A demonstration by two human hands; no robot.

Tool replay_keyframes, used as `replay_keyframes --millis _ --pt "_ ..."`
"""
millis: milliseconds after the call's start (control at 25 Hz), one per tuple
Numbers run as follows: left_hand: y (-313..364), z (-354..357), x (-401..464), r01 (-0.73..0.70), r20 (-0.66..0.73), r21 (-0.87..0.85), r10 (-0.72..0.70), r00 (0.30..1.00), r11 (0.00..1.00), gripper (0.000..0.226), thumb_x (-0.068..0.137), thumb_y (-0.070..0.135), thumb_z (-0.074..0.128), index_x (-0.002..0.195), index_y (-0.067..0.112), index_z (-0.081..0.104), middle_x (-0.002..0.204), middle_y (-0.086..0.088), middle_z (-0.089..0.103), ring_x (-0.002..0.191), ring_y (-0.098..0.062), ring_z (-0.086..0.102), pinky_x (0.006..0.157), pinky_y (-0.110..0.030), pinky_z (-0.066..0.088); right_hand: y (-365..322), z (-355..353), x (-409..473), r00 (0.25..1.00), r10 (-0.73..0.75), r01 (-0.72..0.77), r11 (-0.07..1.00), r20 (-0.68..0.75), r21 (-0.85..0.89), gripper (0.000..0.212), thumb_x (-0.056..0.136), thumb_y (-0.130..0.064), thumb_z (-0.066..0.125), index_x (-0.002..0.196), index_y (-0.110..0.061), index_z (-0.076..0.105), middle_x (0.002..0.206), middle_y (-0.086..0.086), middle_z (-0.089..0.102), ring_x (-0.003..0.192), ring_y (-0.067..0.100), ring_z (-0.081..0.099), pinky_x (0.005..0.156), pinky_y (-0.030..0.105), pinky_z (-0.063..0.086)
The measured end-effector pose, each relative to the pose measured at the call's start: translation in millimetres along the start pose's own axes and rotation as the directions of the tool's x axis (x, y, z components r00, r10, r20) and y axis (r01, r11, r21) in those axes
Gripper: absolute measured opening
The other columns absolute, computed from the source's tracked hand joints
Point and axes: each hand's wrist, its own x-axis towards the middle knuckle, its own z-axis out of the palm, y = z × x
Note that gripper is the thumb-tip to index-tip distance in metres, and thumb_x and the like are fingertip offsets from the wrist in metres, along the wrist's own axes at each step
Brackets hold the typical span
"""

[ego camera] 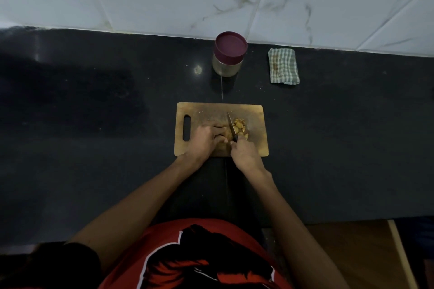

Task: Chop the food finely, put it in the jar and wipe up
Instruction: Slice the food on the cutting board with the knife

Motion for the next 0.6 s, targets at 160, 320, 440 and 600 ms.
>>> replay_keyframes --millis 160,320,440,600 --pt "1.8 0.5 0.2 0.018 0.001 -0.017 -0.018 1.0 1.0 0.03 0.081 0.011 0.069 0.11 0.0 0.067 0.12 -0.011 0.064 0.111 -0.022 0.059 0.098 -0.029 0.044 7.2 0.0 -9.5 0.999 -0.028 0.03 0.999 -0.044 0.039 0.028 0.105 -0.028 0.039 0.122 -0.009 0.05 0.098 0.007 0.06 0.092 0.025 0.063 0.078 0.043 0.053" --pt "0.9 -1.2 -1.3 0.014 0.002 -0.028 -0.014 1.0 1.0 0.025 0.082 0.009 0.068 0.105 0.001 0.069 0.12 -0.011 0.064 0.111 -0.022 0.058 0.098 -0.03 0.044 6.2 3.0 -12.0 0.998 -0.05 0.051 0.998 -0.027 0.026 0.025 0.105 -0.03 0.039 0.116 -0.011 0.05 0.101 0.008 0.061 0.091 0.023 0.063 0.078 0.044 0.054" --pt "0.3 -1.5 -1.6 -0.002 0.003 -0.035 0.002 1.0 0.999 0.021 0.082 0.007 0.068 0.102 0.001 0.071 0.116 -0.011 0.065 0.108 -0.022 0.059 0.096 -0.034 0.046 4.4 6.8 -13.3 0.998 -0.056 0.056 0.998 -0.03 0.008 0.025 0.105 -0.029 0.04 0.116 -0.01 0.052 0.102 0.01 0.062 0.092 0.025 0.063 0.08 0.045 0.054" --pt "0.2 -1.7 -0.9 -0.006 0.009 -0.034 0.007 1.0 0.999 0.022 0.082 0.008 0.068 0.103 0.0 0.071 0.116 -0.013 0.065 0.109 -0.024 0.059 0.095 -0.03 0.044 3.6 10.3 -12.1 0.998 -0.055 0.055 0.998 -0.034 -0.02 0.025 0.104 -0.03 0.041 0.117 -0.01 0.051 0.103 0.01 0.063 0.093 0.025 0.063 0.081 0.048 0.054"
